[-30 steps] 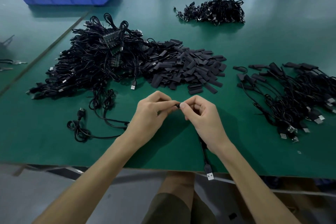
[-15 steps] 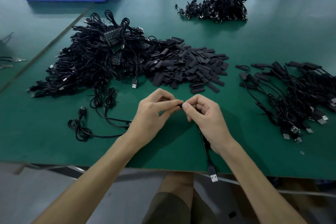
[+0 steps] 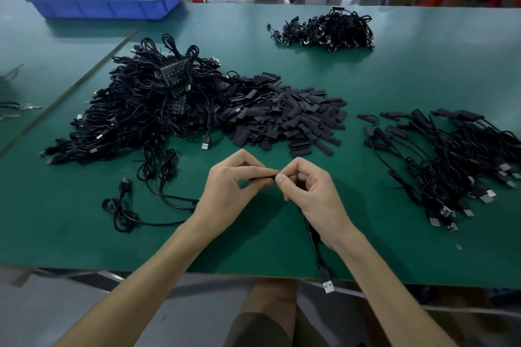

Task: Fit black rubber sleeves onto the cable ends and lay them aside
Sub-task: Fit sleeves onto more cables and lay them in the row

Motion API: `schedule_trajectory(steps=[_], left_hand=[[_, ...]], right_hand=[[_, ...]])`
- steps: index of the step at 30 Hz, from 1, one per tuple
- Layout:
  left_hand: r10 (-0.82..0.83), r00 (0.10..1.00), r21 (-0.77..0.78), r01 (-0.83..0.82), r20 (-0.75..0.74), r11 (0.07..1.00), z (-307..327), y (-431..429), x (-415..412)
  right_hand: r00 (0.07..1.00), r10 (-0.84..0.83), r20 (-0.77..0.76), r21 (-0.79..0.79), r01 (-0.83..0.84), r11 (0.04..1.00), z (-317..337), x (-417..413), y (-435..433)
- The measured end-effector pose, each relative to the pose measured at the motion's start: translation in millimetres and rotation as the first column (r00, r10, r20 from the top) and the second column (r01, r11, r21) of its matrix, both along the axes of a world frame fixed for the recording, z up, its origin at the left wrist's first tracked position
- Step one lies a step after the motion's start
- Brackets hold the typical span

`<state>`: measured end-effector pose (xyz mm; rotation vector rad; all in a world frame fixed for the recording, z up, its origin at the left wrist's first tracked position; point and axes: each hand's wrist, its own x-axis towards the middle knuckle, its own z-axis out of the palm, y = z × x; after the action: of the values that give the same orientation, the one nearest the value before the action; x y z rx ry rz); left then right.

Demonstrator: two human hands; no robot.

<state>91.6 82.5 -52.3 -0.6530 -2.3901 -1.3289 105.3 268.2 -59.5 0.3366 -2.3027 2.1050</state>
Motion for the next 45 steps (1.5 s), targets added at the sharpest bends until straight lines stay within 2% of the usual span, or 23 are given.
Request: schedule_trajectory(steps=[3, 5, 13, 22, 27, 34, 45], left_hand=[[-0.019, 0.984, 0.039, 0.012, 0.177, 0.999, 2, 0, -3], [0.000, 0.976, -0.022, 0.005, 0.216, 1.000, 1, 3, -3], [0.055, 0.997, -0.130, -0.047, 0.057, 0.990, -6, 4, 1], [0.058, 0.993, -0.046, -0.054, 0.098, 0.998, -6, 4, 0], [0.111, 0.979, 0.020, -0.116, 0.169, 0.993, 0, 3, 3], [0.113, 0.994, -0.088, -0.113, -0.006, 0.990, -3, 6, 6], [0.073, 0.989, -0.189, -0.097, -0.131, 0.977, -3, 5, 6]], right_hand=[[1.000, -0.004, 0.005, 0.020, 0.004, 1.000, 0, 1, -1], [1.000, -0.014, 0.000, 0.036, 0.014, 0.999, -1, 1, -2], [1.000, 0.013, -0.019, 0.063, -0.012, 0.998, -2, 2, -2], [1.000, -0.010, -0.003, 0.062, 0.010, 0.998, -3, 2, -2], [1.000, -0.016, 0.002, 0.075, 0.016, 0.997, -3, 3, -3], [1.000, -0.012, 0.000, 0.111, 0.012, 0.994, -2, 4, -3], [1.000, -0.008, 0.003, 0.135, 0.008, 0.991, -1, 2, -3]])
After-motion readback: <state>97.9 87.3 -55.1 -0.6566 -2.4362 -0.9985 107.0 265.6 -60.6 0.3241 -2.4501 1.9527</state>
